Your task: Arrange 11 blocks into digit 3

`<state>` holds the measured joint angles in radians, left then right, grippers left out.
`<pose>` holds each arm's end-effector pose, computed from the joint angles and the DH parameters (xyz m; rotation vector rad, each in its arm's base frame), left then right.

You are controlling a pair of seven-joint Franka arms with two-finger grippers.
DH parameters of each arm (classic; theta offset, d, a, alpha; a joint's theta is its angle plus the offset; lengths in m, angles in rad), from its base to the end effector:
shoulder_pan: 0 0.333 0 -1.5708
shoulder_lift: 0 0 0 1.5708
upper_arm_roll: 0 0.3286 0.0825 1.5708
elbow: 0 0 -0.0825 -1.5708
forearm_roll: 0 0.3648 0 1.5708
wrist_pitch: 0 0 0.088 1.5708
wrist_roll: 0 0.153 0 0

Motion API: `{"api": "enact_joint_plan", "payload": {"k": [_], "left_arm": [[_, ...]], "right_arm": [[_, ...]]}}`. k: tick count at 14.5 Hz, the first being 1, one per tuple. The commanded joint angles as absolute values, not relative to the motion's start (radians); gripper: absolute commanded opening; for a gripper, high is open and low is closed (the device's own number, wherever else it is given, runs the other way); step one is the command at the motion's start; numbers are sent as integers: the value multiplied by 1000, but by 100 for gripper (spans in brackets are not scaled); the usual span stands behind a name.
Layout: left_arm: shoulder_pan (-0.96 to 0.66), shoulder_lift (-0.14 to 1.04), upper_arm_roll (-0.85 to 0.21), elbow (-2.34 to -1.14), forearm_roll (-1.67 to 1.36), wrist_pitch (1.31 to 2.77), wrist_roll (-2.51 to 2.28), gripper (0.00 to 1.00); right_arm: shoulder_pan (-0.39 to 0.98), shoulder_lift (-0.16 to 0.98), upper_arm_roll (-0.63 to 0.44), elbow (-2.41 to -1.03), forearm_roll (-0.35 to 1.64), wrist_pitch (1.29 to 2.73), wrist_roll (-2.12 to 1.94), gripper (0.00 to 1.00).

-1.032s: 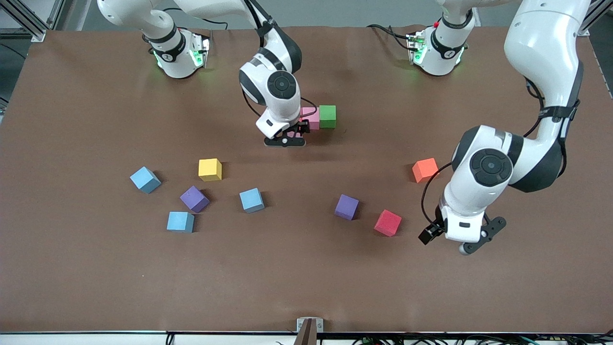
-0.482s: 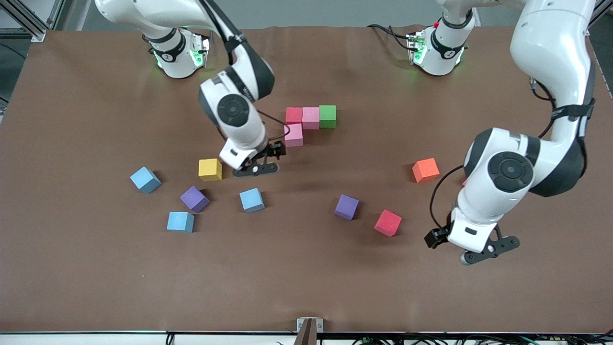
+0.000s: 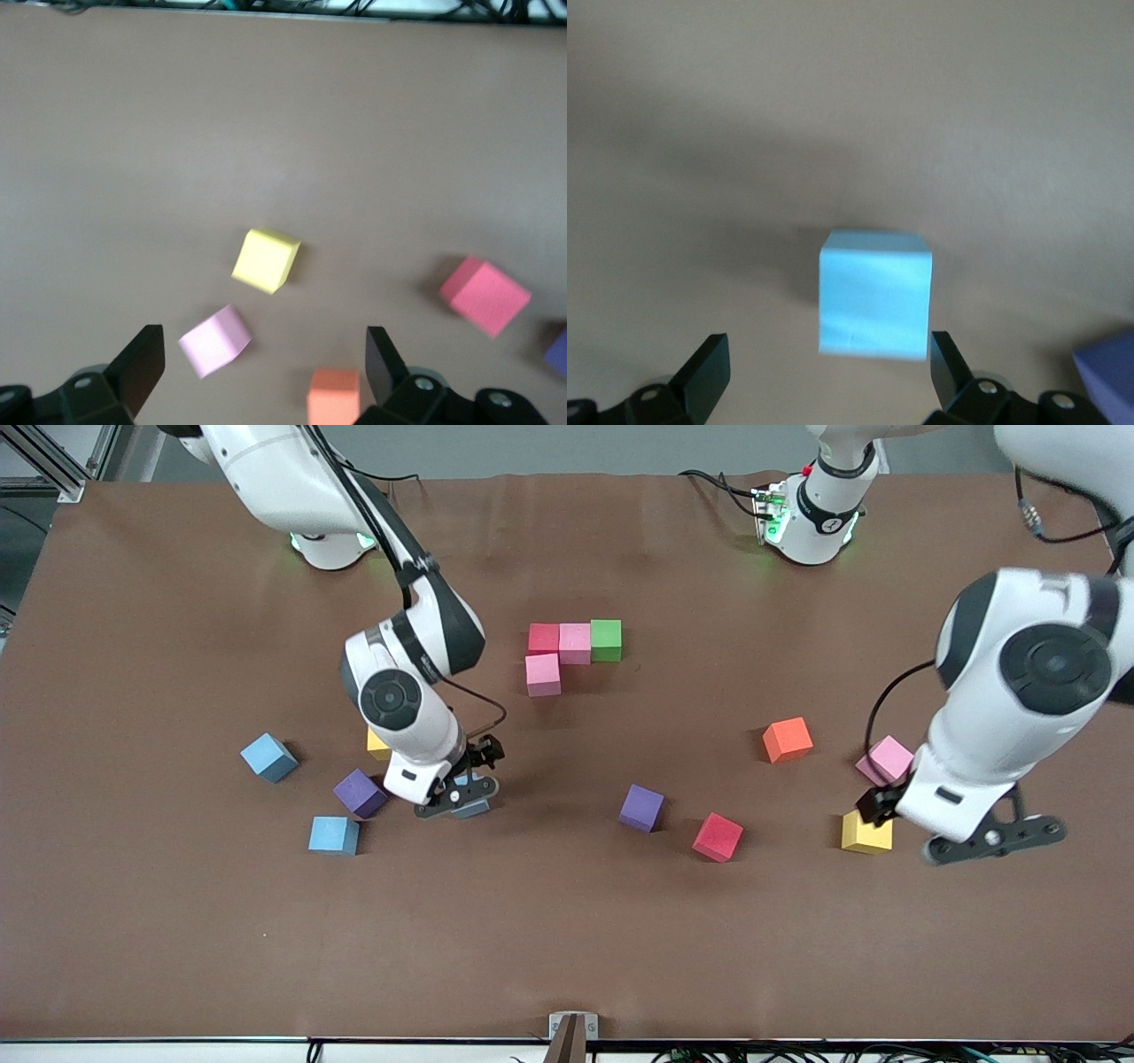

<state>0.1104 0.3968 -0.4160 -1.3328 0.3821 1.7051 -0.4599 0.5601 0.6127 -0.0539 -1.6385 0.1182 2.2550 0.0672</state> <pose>0.6536 -0.1043 0.4929 -2.9286 -0.1966 -0.1316 0.5900 0.3398 0.2370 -3.0279 -0.5735 0.0186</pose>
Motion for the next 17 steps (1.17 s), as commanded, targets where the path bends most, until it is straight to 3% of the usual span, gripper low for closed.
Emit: {"api": "enact_joint_plan", "payload": {"k": [1,5,7,9,11,14,17], "left_arm": [[195,301,-423,-1356,254,1634,-358,100],[209,203,-384,-1374,178,1459,-235,100],[145,108,-275,-1461,111,1442,-229,100],[37,20,-102,-1564,31,1453,-187,100],[-65,-96,24,-1690,6,1518,-163,100],[-113,-189,48,-1845,17,1644,-163,100],[-115,-186,35,-1868,21,1677,-153,100]], "right_arm": [[543,678,-34,-1608,126,2299,37,100],[531,693,-29,-1608,129,2299,34,100],[523,693,-29,-1609,127,2298,20,100],[520,690,-29,-1608,127,2289,18,100],[525,684,-29,-1603,129,2270,18,100],[522,683,-29,-1598,127,2266,17,100],[519,680,-29,-1598,124,2257,17,100]]}}
